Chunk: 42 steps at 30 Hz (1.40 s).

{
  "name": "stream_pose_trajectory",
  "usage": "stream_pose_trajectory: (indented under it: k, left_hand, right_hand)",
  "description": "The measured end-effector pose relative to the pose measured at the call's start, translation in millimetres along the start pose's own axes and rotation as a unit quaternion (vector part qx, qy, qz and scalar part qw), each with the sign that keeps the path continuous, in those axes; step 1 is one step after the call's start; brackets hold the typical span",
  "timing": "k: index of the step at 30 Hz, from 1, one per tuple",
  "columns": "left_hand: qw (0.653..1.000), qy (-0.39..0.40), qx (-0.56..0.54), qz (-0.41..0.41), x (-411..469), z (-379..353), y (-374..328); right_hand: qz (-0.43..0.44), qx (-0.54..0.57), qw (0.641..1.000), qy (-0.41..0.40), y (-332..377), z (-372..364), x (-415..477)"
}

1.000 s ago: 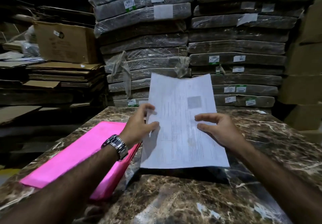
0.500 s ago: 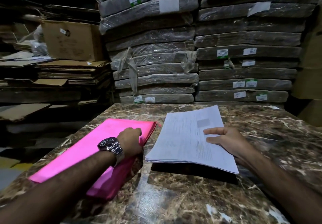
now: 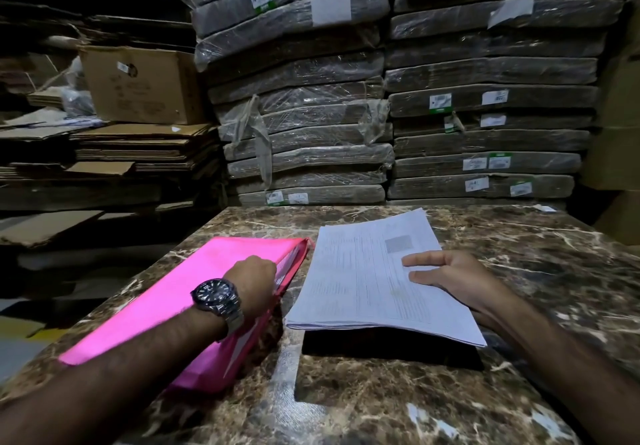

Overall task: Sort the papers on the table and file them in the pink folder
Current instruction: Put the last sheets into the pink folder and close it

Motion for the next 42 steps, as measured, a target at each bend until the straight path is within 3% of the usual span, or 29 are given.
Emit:
stream_pose_trajectory:
  k: [8, 16, 28, 36, 42]
  left_hand:
    - [0.999, -0.027, 0.031, -0.025, 0.7, 6.1, -1.9]
    - [0.997, -0.058, -0.022, -0.043, 16.7, 22.5, -10.4]
    - [0.986, -0.101, -0.079, -0.107, 20.2, 37.3, -52.5]
    - [0.986, -0.029, -0.071, -0.149, 9.1, 29.5, -57.1]
    - [0.99, 0.05, -0.046, -0.121, -25.8, 26.3, -51.6]
  right_hand:
    - [-0.007, 0.021, 0.998, 0.061, 9.4, -5.3, -8.1]
    - [-0.003, -0.024, 0.996, 0.08, 8.2, -5.5, -10.3]
    - [-0.017, 0.006, 0.999, 0.034, -0.3, -5.1, -11.3]
    - [-0.016, 0.02, 1.0, -0.016, -7.3, -7.2, -12.5]
    - [-0.015, 0.002, 0.999, -0.036, -10.0, -9.4, -12.9]
Point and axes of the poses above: each hand's wrist, its own x-axis towards the middle knuckle, its own z-axis out of the back of the hand, y = z × x, the point moved 9 cm from there along x, towards the middle knuckle, and after that the axes turned 7 degrees about -y, right-handed, at the moved point
